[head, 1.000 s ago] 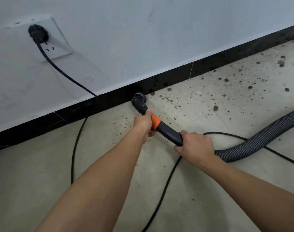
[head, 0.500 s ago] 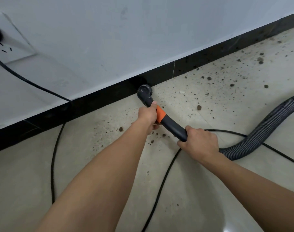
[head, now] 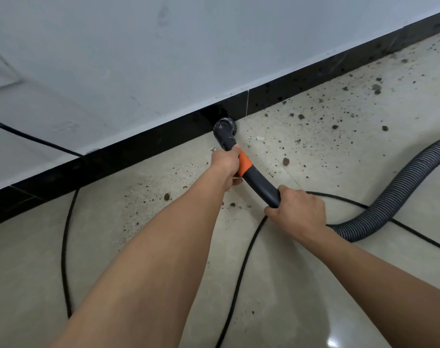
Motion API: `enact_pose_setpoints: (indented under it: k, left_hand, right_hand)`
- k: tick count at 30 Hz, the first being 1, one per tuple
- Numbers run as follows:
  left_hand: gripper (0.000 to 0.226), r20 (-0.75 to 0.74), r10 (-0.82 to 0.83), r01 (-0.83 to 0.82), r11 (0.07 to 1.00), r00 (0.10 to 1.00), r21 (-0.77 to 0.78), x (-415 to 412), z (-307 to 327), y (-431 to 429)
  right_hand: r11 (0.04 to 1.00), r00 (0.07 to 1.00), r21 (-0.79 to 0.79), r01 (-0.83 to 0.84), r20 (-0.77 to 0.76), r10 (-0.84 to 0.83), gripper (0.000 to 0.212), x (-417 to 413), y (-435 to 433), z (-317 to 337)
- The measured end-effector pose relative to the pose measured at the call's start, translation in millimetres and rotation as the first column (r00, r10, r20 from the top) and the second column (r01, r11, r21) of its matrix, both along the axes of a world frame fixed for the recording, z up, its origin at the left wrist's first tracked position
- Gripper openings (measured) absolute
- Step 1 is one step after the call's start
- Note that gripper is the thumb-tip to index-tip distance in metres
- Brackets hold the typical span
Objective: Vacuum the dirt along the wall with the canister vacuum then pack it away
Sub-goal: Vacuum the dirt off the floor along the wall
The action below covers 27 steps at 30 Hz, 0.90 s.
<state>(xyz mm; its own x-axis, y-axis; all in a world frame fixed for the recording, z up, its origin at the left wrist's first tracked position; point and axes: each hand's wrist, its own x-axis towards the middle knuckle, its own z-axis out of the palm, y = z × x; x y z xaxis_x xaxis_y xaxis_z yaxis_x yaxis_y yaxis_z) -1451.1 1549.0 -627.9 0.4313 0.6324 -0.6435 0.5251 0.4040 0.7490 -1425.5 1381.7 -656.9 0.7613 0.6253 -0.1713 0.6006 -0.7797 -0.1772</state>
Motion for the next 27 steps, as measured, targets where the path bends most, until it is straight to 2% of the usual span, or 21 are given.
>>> enact_pose_setpoints:
  k: [8, 13, 18, 22, 27]
  left_hand:
    - [0.031, -0.072, 0.150, -0.149, 0.989, 0.986, 0.020, -85, 2, 27]
    - [0.036, -0.128, 0.312, -0.312, 0.950, 0.941, 0.026, -181, 5, 54]
    - [0.039, -0.162, 0.389, -0.393, 0.920, 0.907, 0.012, -271, 7, 66]
    - [0.040, -0.165, 0.388, -0.393, 0.919, 0.907, -0.001, -298, 9, 64]
    - [0.038, -0.140, 0.324, -0.331, 0.943, 0.936, -0.026, -275, 14, 52]
  right_hand:
    - [0.981, 0.979, 0.002, -0.194, -0.056, 0.194, 0.025, -56, 28, 9]
    - [0.917, 0.911, 0.008, -0.400, -0.102, 0.399, 0.029, -120, 62, 27]
    - [0.856, 0.843, 0.047, -0.515, -0.149, 0.516, 0.031, -194, 78, 34]
    - [0.842, 0.832, 0.053, -0.537, -0.127, 0.540, 0.034, -224, 74, 31]
    - [0.877, 0.873, 0.040, -0.479, -0.088, 0.480, 0.033, -212, 56, 33]
